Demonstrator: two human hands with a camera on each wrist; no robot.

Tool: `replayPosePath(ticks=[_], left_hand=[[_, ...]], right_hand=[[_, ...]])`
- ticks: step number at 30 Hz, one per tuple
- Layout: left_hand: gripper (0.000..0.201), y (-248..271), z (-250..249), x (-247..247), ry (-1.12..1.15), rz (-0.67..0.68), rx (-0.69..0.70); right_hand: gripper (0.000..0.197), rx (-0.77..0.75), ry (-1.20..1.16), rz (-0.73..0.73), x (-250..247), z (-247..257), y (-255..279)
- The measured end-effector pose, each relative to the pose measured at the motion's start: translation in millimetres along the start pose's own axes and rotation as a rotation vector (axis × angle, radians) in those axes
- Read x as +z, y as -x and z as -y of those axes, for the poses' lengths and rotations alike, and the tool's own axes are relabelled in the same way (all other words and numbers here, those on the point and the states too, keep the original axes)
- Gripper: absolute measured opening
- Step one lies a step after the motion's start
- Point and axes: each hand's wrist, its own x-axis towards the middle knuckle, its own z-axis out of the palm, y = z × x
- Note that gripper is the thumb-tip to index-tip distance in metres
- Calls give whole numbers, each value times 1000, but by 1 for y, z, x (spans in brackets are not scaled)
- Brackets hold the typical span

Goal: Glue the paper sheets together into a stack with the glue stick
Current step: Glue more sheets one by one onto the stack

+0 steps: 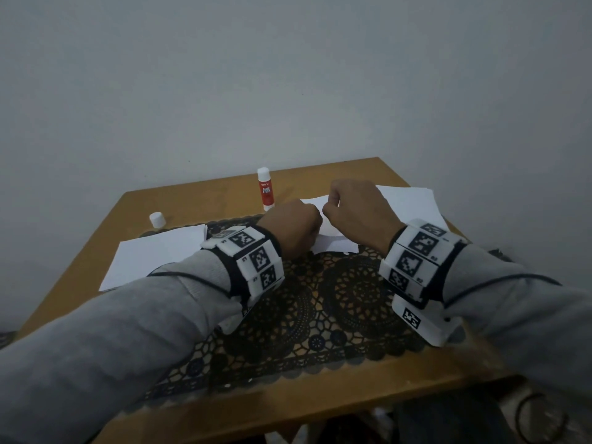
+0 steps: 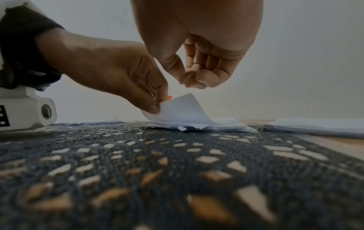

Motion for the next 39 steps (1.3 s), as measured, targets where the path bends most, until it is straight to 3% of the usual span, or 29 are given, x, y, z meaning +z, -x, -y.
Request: replayPosePath(ticks=[6, 13, 21, 27, 34, 36, 39], left_hand=[[17, 21, 8, -7, -7, -39, -24], [10, 87, 38, -22, 87, -90, -30], [21, 155, 69, -16, 78, 114, -123], [28, 172, 81, -9, 96, 243, -106], [34, 170, 90, -5, 159, 226, 4], [34, 169, 94, -3, 188, 217, 41], [31, 167, 102, -2, 224, 203, 58]], right_hand=[[15, 1, -5, -2, -1, 1, 1], [14, -18, 6, 35, -3, 2, 3], [14, -102, 103, 132, -2, 7, 4], [14, -184, 140, 189, 13, 26, -22], [55, 23, 33, 257, 47, 54, -70], [55, 63, -24, 253, 57, 57, -80], [41, 80, -55, 253, 69, 60, -93]])
